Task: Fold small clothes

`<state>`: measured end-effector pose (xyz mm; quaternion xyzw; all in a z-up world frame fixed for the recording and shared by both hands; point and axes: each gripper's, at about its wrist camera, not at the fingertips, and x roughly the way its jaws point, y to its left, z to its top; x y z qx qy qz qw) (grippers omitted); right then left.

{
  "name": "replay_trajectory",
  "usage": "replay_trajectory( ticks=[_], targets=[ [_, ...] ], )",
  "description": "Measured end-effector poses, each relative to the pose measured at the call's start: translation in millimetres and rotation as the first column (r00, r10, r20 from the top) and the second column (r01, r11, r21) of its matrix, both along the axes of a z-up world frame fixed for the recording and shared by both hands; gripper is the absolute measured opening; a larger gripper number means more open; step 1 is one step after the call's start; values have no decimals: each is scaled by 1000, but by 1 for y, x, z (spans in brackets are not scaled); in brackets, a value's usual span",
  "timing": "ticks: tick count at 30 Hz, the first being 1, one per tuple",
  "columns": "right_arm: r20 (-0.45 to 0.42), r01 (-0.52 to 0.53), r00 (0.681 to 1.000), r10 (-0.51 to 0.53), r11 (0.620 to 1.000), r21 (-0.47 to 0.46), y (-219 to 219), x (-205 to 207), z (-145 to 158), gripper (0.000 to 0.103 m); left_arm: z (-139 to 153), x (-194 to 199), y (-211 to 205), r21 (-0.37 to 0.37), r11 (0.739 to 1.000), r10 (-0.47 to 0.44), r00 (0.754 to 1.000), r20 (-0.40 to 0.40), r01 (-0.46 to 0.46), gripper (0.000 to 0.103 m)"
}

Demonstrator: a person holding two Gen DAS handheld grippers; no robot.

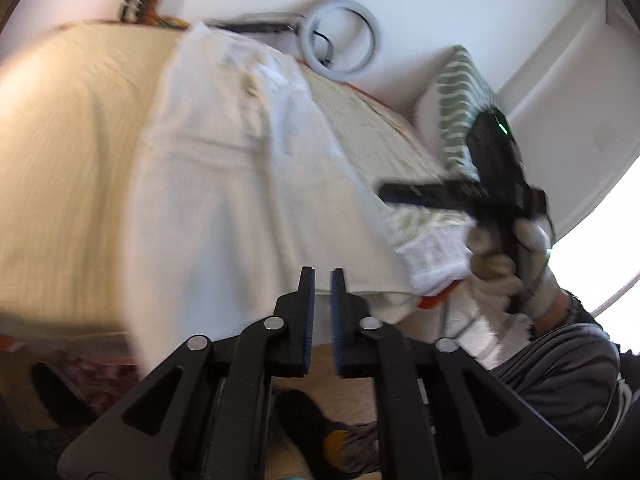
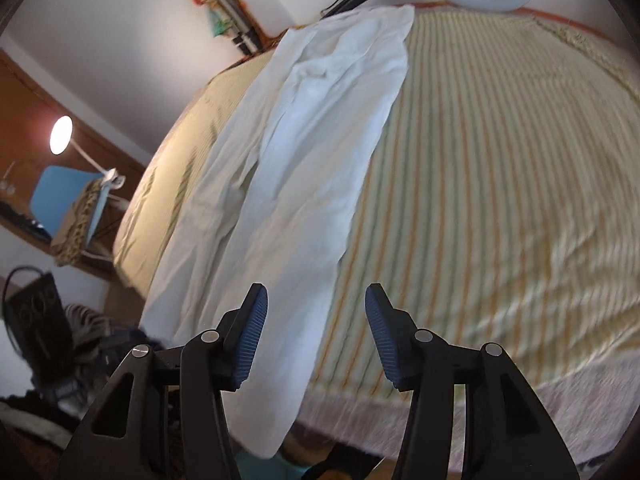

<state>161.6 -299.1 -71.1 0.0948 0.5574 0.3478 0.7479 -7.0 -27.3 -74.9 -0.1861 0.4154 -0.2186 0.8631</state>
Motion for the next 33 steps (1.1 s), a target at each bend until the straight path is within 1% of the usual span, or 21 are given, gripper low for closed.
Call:
replay_trajectory(
  ticks=[2, 3, 5, 6, 7, 8, 9, 11, 12, 13, 15, 16, 18, 19, 21, 22, 23, 26, 29, 31, 33],
  targets=[
    [-12, -25, 1000, 25, 1000, 8, 3, -9, -4, 51, 2, -3, 22, 24, 997, 67, 998, 4, -67, 32],
    [-22, -37, 999, 38, 999, 16, 5, -12, -6, 51, 1, -3, 32, 37, 994, 102, 995, -5, -102, 32],
    [-42, -59, 997, 59, 998, 18, 10, -16, -13, 44, -8, 4, 52, 59, 985, 167, 985, -52, -163, 32],
    [-51, -67, 996, 68, 998, 7, 13, -17, -17, 38, -12, 7, 57, 72, 981, 183, 981, -71, -178, 32],
    [-58, -77, 995, 78, 997, 6, 14, -18, -21, 21, -18, 12, 61, 97, 978, 192, 977, -89, -183, 32],
    [-58, -83, 995, 83, 997, 3, 15, -20, -24, 16, -23, 16, 62, 115, 977, 190, 976, -103, -178, 32],
    [-42, -82, 996, 82, 997, 2, 14, -21, -23, 14, -27, 18, 62, 121, 978, 184, 976, -113, -170, 32],
    [-50, -71, 996, 72, 997, 18, 3, -27, -19, 7, -33, 20, 58, 126, 981, 164, 978, -129, -147, 32],
    [-52, -64, 997, 65, 998, 17, -3, -29, -19, 7, -34, 22, 56, 136, 982, 148, 981, -128, -130, 32],
    [-39, -60, 997, 59, 998, -13, -3, -32, -21, 7, -33, 21, 52, 151, 982, 131, 984, -117, -113, 32],
    [7, -59, 998, 60, 997, -44, 0, -40, -21, 7, -30, 19, 48, 182, 977, 125, 988, -87, -108, 32],
    [19, -68, 997, 69, 996, -53, 2, -42, -18, 12, -27, 19, 48, 185, 977, 123, 989, -77, -107, 32],
    [20, -90, 996, 92, 993, -80, 5, -42, -13, 15, -22, 19, 50, 174, 978, 125, 990, -64, -112, 32],
    [52, -100, 993, 107, 988, -120, 6, -43, -5, 19, -19, 19, 50, 172, 979, 120, 991, -58, -108, 32],
    [143, -89, 983, 113, 982, -168, 7, -41, 12, 19, -14, 23, 49, 181, 978, 108, 993, -36, -100, 32],
    [198, -72, 975, 102, 985, -154, 6, -36, 26, 19, -12, 26, 49, 184, 978, 102, 994, -25, -96, 32],
    [227, -54, 970, 82, 991, -125, 4, -31, 35, 19, -10, 29, 48, 188, 978, 99, 995, -21, -93, 32],
    [274, -14, 961, 30, 998, -59, 11, 0, 50, 19, -10, 38, 42, 200, 977, 76, 997, -12, -72, 32],
    [268, -5, 963, 19, 999, -54, 31, 37, 43, 19, -13, 48, 38, 194, 979, 64, 998, -14, -60, 32],
    [271, 10, 962, 16, 996, -93, 42, 59, 31, 19, -15, 57, 38, 177, 982, 73, 997, -14, -69, 32],
    [230, 7, 973, 18, 994, -107, 55, 73, 15, 19, -16, 67, 41, 178, 980, 93, 996, 0, -91, 32]
  ],
)
